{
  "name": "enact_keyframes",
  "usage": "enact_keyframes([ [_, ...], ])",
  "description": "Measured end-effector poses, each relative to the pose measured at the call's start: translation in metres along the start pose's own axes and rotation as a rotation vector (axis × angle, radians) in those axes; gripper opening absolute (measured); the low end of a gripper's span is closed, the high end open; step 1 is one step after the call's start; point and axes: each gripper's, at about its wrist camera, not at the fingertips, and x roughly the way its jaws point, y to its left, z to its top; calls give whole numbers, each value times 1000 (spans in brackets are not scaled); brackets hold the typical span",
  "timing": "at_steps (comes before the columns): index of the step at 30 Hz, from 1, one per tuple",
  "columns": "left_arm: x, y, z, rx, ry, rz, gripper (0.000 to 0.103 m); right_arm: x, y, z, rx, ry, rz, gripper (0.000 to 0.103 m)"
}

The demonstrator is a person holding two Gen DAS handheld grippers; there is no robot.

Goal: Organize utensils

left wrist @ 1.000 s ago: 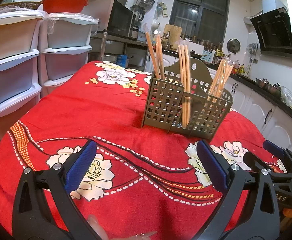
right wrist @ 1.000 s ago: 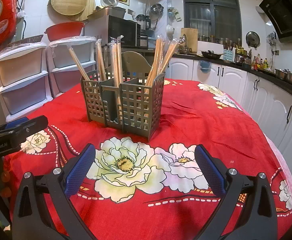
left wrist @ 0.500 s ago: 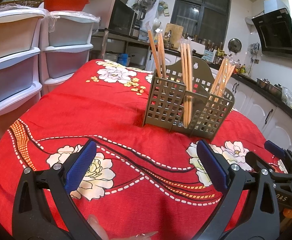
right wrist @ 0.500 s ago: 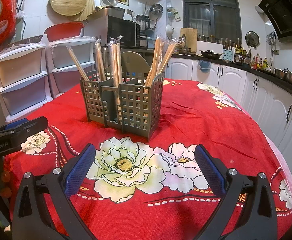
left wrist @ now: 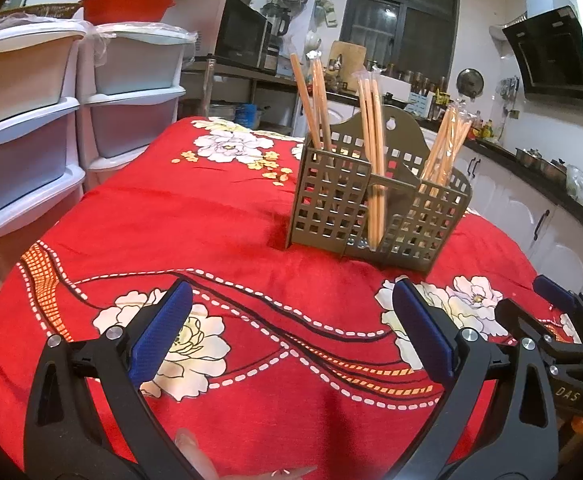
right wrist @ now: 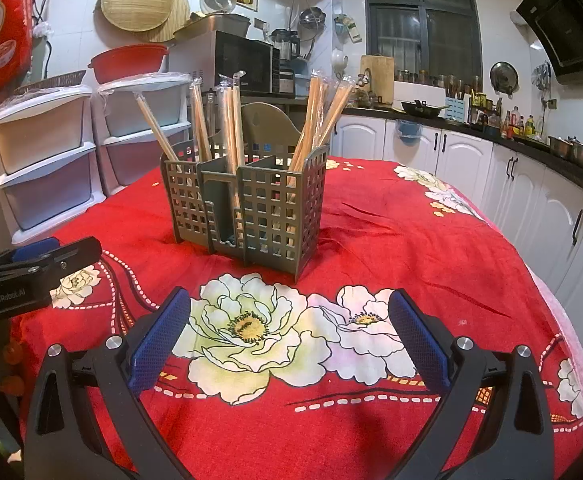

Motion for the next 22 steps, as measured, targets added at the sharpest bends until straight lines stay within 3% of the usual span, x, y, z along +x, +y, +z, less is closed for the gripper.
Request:
enact_keyframes([
  [6, 4, -2, 0, 7, 18, 27, 92, 3, -2, -1, 5, 17, 9, 96],
  [15, -1, -1, 1, -3, 3, 10, 92, 5, -5, 0, 8, 33, 11, 96],
  [22, -13, 16, 20, -52, 2, 17, 92, 4, -11, 4, 11, 42, 12, 96],
])
